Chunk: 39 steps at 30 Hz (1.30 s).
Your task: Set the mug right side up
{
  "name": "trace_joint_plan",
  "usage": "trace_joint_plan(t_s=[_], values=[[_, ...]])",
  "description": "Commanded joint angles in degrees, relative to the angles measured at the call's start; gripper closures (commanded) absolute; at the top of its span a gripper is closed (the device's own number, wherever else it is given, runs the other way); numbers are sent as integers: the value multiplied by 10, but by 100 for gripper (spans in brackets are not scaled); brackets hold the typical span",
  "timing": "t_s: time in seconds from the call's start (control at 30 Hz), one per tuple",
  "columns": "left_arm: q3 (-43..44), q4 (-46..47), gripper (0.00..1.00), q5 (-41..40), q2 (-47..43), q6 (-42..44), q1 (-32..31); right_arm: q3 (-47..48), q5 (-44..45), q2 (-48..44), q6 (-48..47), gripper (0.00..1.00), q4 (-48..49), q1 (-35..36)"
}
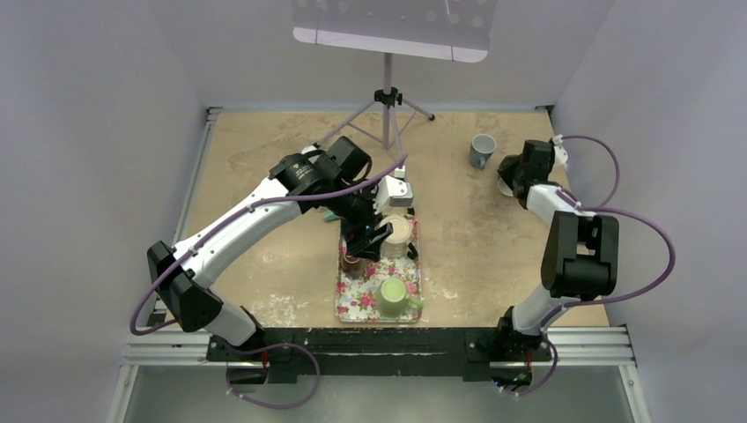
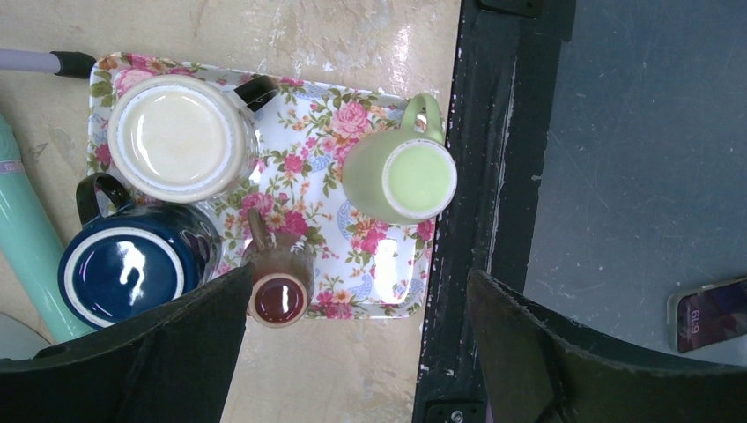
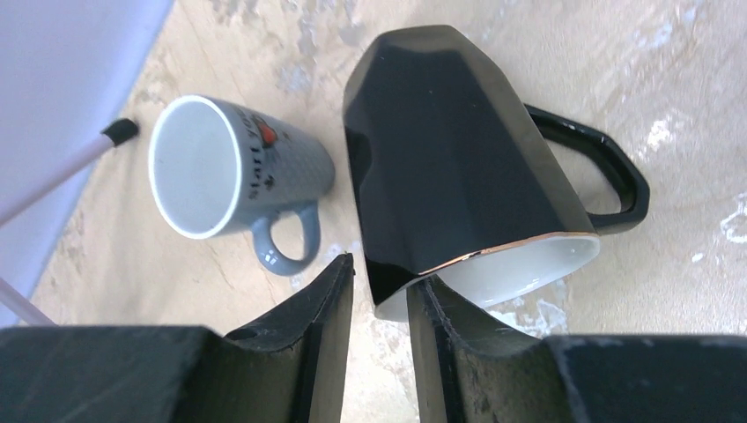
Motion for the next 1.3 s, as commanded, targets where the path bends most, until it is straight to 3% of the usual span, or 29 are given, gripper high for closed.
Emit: trace_joint_plan(t_s=[0.0, 0.13, 0.23, 0.47, 0.63, 0.83, 1.27], values=[[-2, 8, 5, 1, -11, 10, 4, 21, 23, 6, -3, 67, 39, -12], [-5, 9, 5, 0, -11, 10, 4, 1, 5, 15, 43, 68, 91, -23], [-8, 9, 5, -1, -12, 11, 4, 32, 5, 41, 39, 72, 77, -26], [-15, 8, 5, -8, -18, 14, 6, 98, -10, 79, 13, 100, 30, -34], [-16, 7, 5, -21, -23, 21, 7, 160, 4, 71, -95, 100, -60, -38], [-11, 0, 5, -43, -24, 32, 7, 289, -23, 98, -262, 100, -270, -41], [-6, -12, 5, -37, -23, 39, 8, 365, -25, 108, -375, 100, -470, -40]])
